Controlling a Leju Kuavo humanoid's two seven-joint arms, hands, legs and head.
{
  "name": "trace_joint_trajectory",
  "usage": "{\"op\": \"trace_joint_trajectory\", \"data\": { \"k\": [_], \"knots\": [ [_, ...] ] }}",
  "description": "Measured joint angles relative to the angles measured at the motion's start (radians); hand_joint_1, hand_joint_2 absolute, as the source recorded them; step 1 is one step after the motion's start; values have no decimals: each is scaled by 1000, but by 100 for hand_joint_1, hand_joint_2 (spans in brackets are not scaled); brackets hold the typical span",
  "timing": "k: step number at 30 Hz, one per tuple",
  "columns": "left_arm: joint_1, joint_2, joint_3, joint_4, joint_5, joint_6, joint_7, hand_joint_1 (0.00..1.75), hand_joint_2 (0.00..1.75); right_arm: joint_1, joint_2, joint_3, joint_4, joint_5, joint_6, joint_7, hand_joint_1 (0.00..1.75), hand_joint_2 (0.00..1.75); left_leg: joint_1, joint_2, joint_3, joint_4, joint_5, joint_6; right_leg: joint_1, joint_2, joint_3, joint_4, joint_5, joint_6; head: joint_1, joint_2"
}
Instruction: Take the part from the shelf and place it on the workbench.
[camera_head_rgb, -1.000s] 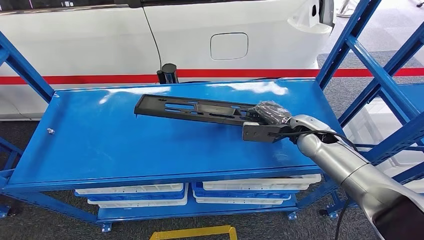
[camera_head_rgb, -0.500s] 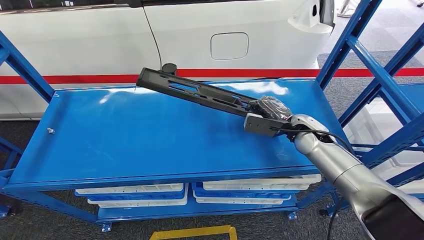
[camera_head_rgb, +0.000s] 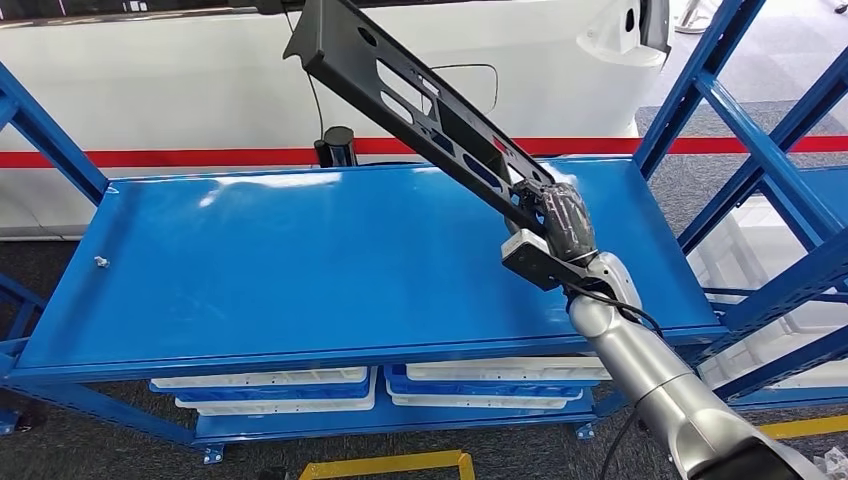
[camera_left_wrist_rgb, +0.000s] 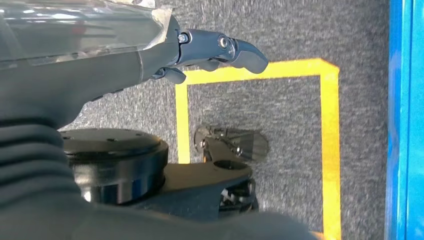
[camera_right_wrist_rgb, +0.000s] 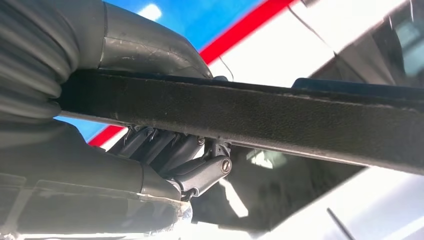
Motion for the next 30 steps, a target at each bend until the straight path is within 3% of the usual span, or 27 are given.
{"op": "trace_joint_trajectory", "data": {
  "k": [6, 13, 21, 30],
  "knots": [
    [-5, 1, -11, 0, -15, -31, 26, 0, 175, 58, 1, -152, -174, 78, -26, -2, 175, 175, 0, 1, -2, 0, 0, 0, 0, 0, -2, 0, 0, 0, 0, 0],
    [-11, 1, -29, 0, -26, -38, 44, 0, 175, 44, 15, -270, -330, 150, -25, 19, 175, 175, 0, 1, -2, 0, 0, 0, 0, 0, -2, 0, 0, 0, 0, 0],
    [-11, 1, -29, 0, -15, -29, 37, 0, 175, -33, 58, -292, -406, 162, 5, 24, 175, 175, 0, 1, -2, 0, 0, 0, 0, 0, -2, 0, 0, 0, 0, 0],
    [-11, 1, -28, 0, 1, 5, 54, 0, 175, -46, 88, -291, -418, 167, 10, 24, 175, 175, 0, 1, -2, 0, 0, 0, 0, 0, -2, 0, 0, 0, 0, 0]
  ]
}}
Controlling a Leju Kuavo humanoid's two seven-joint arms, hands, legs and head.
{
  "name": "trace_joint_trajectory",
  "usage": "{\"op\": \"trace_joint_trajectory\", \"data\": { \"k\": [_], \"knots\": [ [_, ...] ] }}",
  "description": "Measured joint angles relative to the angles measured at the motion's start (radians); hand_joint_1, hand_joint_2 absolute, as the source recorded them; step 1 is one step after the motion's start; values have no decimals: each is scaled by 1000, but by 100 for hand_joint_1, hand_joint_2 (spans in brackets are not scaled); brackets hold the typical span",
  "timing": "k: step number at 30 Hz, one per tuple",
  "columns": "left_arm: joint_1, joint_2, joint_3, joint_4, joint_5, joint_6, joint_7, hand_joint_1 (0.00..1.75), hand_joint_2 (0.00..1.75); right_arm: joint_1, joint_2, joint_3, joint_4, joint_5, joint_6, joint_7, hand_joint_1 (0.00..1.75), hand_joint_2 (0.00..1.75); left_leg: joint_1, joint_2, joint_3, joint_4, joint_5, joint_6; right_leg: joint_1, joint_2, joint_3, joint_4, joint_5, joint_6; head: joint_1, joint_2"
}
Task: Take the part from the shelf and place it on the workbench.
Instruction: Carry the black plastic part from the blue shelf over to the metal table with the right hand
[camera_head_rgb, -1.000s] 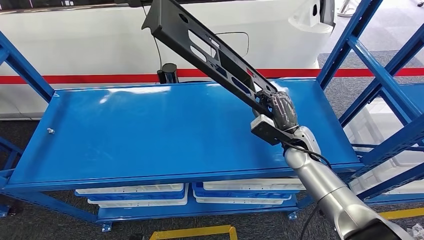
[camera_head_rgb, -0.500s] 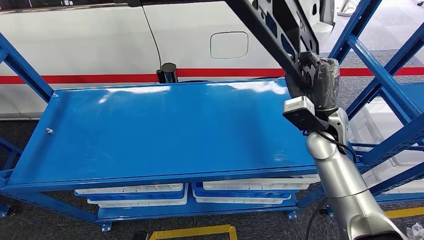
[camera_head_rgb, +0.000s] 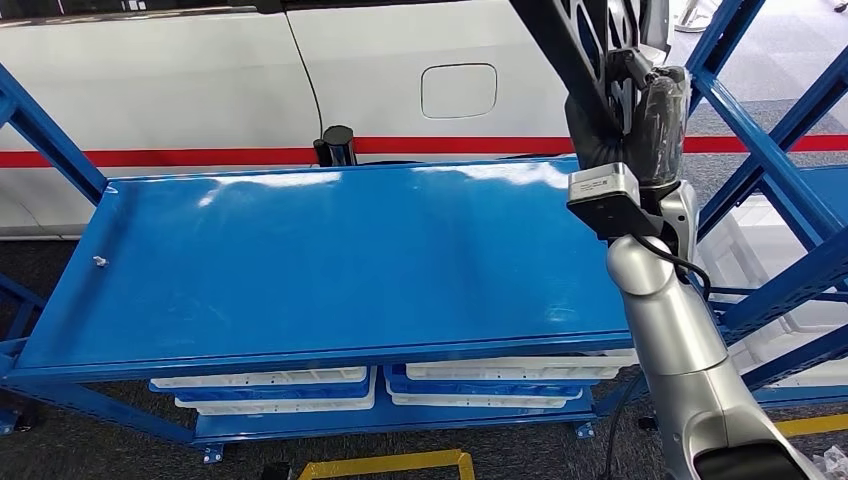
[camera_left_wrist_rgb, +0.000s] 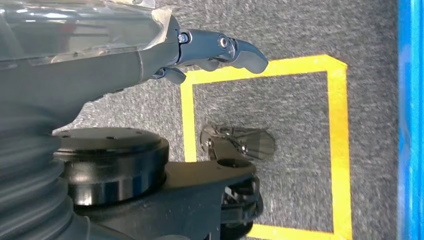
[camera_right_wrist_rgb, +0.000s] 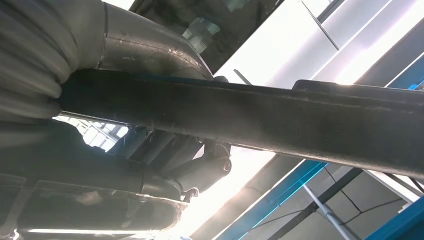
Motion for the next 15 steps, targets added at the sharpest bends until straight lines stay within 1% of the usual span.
{"op": "trace_joint_trajectory", "data": {
  "k": [15],
  "knots": [
    [2, 0, 2, 0, -5, 17, 11, 0, 175, 7, 22, 0, 4, -14, -1, -16, 175, 175, 0, 0, 0, 0, 0, 0, 0, 0, 0, 0, 0, 0, 0, 0]
  ]
}}
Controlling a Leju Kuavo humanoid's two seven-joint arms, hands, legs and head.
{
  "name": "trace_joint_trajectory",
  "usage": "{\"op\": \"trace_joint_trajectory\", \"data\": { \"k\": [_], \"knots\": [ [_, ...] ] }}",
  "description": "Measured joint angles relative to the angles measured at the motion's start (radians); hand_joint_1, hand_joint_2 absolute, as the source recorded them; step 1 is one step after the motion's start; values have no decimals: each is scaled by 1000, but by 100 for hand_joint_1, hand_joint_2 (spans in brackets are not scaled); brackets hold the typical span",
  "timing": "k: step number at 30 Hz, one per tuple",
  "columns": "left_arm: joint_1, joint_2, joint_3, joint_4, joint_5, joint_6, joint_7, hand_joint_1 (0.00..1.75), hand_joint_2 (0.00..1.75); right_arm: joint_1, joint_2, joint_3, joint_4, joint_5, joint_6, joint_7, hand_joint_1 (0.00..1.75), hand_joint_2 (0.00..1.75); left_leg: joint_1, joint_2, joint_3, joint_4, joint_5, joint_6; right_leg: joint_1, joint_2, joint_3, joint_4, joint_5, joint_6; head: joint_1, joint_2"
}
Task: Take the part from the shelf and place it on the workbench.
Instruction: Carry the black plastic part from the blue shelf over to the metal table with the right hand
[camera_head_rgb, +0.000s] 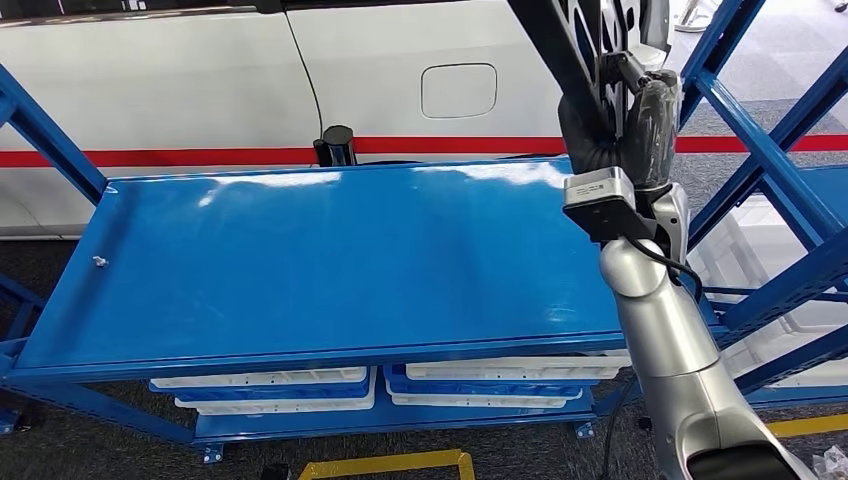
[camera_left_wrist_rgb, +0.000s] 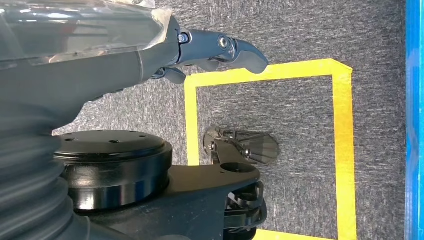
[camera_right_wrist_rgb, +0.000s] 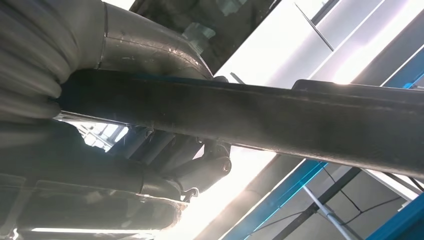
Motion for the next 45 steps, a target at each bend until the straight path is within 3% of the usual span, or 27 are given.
{"op": "trace_joint_trajectory", "data": {
  "k": [30, 35, 39, 41, 43, 45],
  "knots": [
    [-1, 5, -3, 0, -4, 9, 27, 0, 175, 73, 15, -31, -15, -10, -36, -18, 175, 175, -3, 0, 0, 1, -1, 1, -3, 0, 0, -1, 0, 0, 0, 0],
    [0, 11, -3, 0, 3, 9, 27, 0, 175, 80, 19, -33, -16, -12, -36, -20, 175, 175, -9, 0, -1, 4, -5, 6, -8, 0, 0, -2, 0, 2, 0, 0],
    [-1, 14, -3, 0, 3, 9, 27, 0, 175, 89, 18, -35, -25, -15, -36, -28, 175, 175, -7, 2, 1, -3, -1, 18, -11, 0, -3, -1, -1, 8, 0, 0],
    [-2, 14, -2, 0, 3, 10, 28, 0, 175, 89, 15, -40, -30, -19, -36, -33, 175, 175, 1, 5, 7, -14, 4, 26, -11, 1, -31, 53, -27, 5, 2, 0],
    [-3, 13, -2, 0, 3, 10, 30, 0, 175, 90, 12, -45, -31, -24, -36, -37, 175, 175, 5, 6, 8, -16, 5, 28, -10, 1, -103, 188, -75, -1, 3, 0],
    [-2, 12, -2, 0, 3, 10, 33, 0, 175, 95, 9, -48, -30, -27, -36, -38, 175, 175, 6, 6, 8, -16, 5, 27, -10, 2, -167, 294, -96, 5, 3, 0]
  ]
}}
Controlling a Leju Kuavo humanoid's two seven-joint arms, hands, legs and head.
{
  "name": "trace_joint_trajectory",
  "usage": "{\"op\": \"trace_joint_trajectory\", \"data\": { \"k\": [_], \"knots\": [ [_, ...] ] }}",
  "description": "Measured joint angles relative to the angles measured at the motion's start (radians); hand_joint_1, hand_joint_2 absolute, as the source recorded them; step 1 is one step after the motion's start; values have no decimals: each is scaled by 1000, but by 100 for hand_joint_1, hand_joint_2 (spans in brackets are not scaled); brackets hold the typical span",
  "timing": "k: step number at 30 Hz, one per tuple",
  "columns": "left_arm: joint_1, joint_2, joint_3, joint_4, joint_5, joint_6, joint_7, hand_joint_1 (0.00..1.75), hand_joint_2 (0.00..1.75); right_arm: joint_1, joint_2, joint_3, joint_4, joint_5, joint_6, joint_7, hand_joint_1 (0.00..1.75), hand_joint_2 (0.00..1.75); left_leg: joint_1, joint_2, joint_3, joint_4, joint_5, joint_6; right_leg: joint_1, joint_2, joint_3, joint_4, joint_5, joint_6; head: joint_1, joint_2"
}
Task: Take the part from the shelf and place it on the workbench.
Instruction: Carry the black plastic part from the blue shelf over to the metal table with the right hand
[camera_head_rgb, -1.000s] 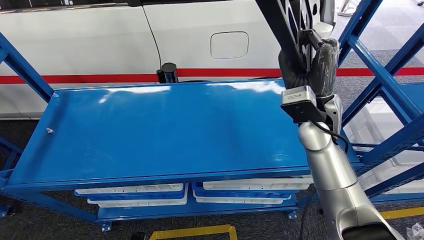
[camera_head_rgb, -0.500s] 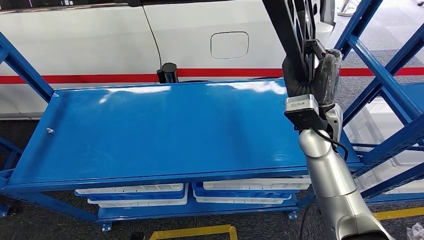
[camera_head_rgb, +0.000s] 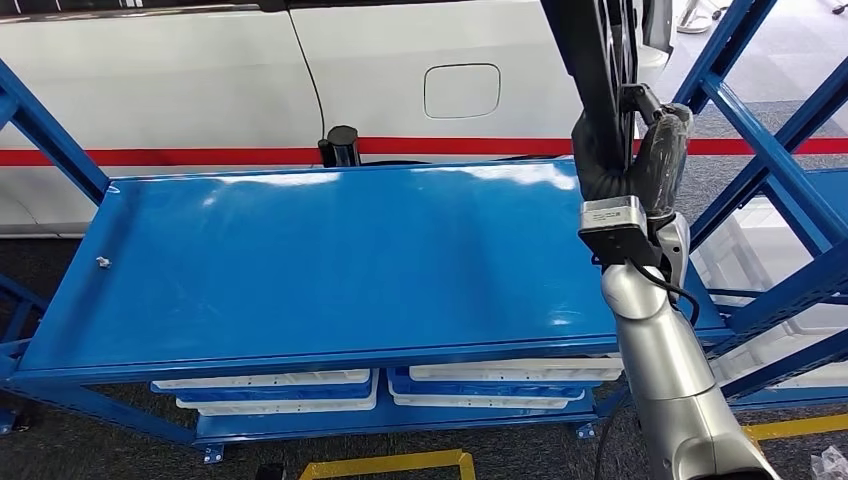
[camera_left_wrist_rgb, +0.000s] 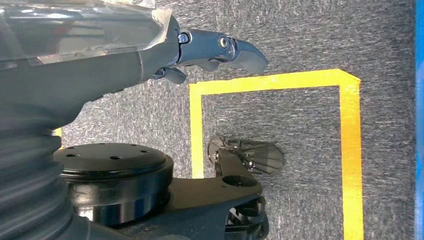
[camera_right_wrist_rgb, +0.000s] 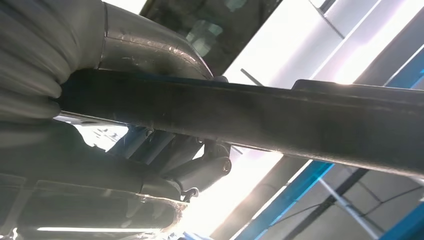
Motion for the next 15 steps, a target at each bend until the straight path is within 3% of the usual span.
{"op": "trace_joint_trajectory", "data": {
  "k": [1, 4, 5, 7, 10, 12, 14, 15],
  "knots": [
    [0, 0, 0, 0, 0, 0, 1, 0, 175, 2, -1, -1, 0, -1, 0, 0, 175, 175, 1, 0, 0, 1, -1, -2, -1, 0, -8, 1, 11, 8, 0, 0],
    [0, 0, 0, 0, 1, 2, 4, 0, 175, 0, 0, 0, 0, -2, 1, -6, 175, 175, 8, -3, -1, 12, -8, -21, -10, 0, 61, -179, 103, 42, 2, 0],
    [-1, 1, 0, 0, 2, 3, 6, 0, 175, -1, 0, 0, 0, -2, 1, -8, 175, 175, 7, -4, -4, 19, -10, -30, -11, 2, 82, -227, 124, 42, 4, 0],
    [0, 2, 1, 0, 4, 7, 9, 0, 175, -1, 2, 1, 0, -3, 1, -10, 175, 175, 4, -6, -11, 26, -10, -45, -8, 5, 85, -241, 132, 23, 4, 0],
    [1, 2, 1, 0, 6, 12, 11, 0, 175, -4, 4, 2, -1, -2, 1, -11, 175, 175, 8, -3, -22, 39, -20, -58, -7, 6, 77, -238, 139, -5, -1, 0],
    [1, 1, 2, 0, 7, 13, 11, 0, 175, -8, 7, 2, -2, -2, 3, -11, 175, 175, 11, 3, -59, 126, -76, -63, -6, 5, 74, -239, 143, -21, -5, 0],
    [2, 1, 2, 0, 7, 14, 11, 0, 175, -10, 10, 4, -2, -6, 12, -10, 175, 175, 10, 6, -120, 262, -142, -63, 4, 4, 68, -238, 146, -34, -7, 0],
    [2, 1, 2, 0, 8, 15, 11, 0, 175, -10, 10, 5, -1, -13, 23, -8, 175, 175, 10, 6, -140, 307, -156, -61, 9, 4, 65, -238, 148, -37, -7, 0]
  ]
}}
